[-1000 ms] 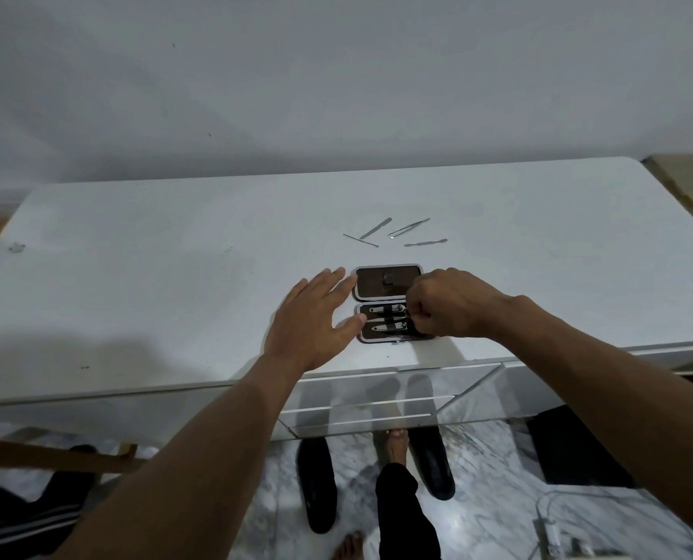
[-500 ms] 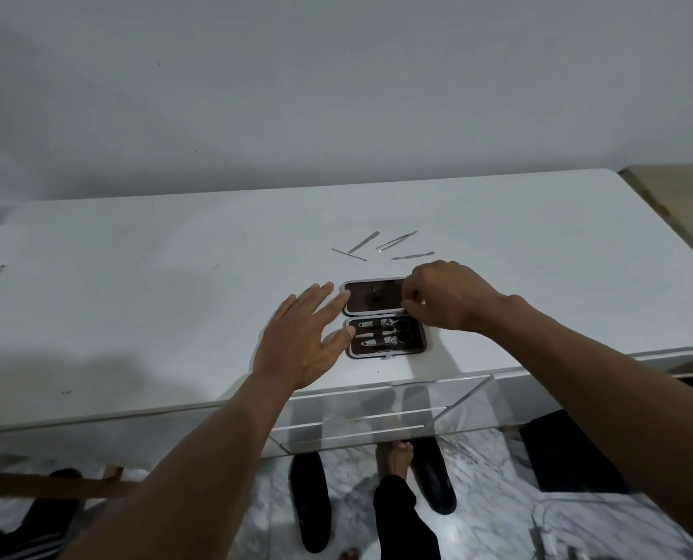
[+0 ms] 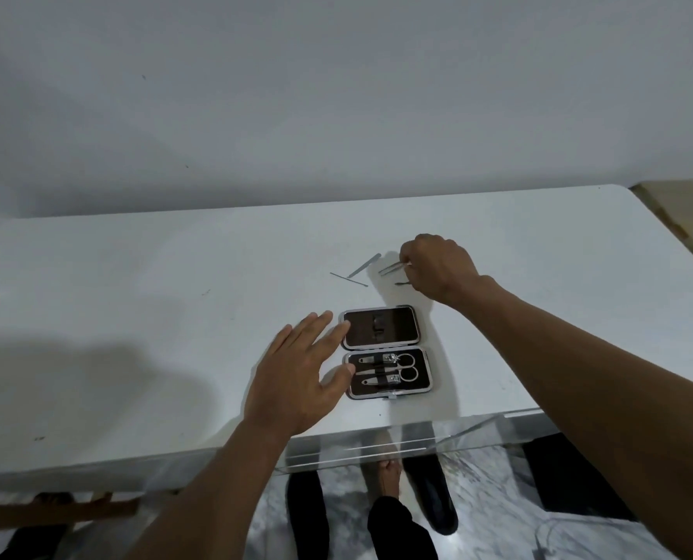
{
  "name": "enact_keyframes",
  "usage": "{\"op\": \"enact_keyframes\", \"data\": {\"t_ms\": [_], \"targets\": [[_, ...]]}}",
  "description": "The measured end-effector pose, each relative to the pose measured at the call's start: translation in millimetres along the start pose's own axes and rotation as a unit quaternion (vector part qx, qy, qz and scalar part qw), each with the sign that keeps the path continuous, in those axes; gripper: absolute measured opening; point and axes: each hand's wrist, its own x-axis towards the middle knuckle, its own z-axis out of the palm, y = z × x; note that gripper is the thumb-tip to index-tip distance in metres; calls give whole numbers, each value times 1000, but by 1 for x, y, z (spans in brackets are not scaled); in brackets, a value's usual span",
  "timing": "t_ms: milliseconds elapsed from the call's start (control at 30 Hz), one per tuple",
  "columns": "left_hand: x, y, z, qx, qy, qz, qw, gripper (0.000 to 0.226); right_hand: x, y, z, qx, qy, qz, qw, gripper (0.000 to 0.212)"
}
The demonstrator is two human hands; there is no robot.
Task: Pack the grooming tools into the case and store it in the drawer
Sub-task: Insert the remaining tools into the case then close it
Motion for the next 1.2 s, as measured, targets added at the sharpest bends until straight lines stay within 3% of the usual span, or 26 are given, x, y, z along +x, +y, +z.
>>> {"op": "enact_keyframes", "data": {"t_ms": [133, 367, 533, 667, 767, 933, 1067, 1200], "targets": [[1, 0, -1, 4, -7, -2, 1000, 60, 14, -7, 4, 3, -35, -39, 999, 30], [2, 1, -3, 1, -8, -3, 1000, 60, 16, -16, -3, 2, -28, -10, 1000, 17], [1, 2, -4, 1, -2, -3, 1000, 60, 4, -15, -16, 171, 10, 33, 985, 40], [1, 2, -4, 7, -5, -3, 1000, 60, -18, -15, -33, 300, 33, 46, 952, 8], [0, 2, -3, 15, -5, -2, 1000, 60, -39, -14, -34, 337, 7, 57, 940, 16], [0, 2, -1, 22, -4, -1, 1000, 60, -71, -5, -19, 277, -16, 46, 960, 21], [-1, 1, 0, 25, -1, -2, 1000, 59, -85, 11, -7, 175, -33, -26, 984, 10], [0, 1, 0, 28, 2, -1, 1000, 59, -90, 17, -3, 78, -46, -75, 993, 17]]}}
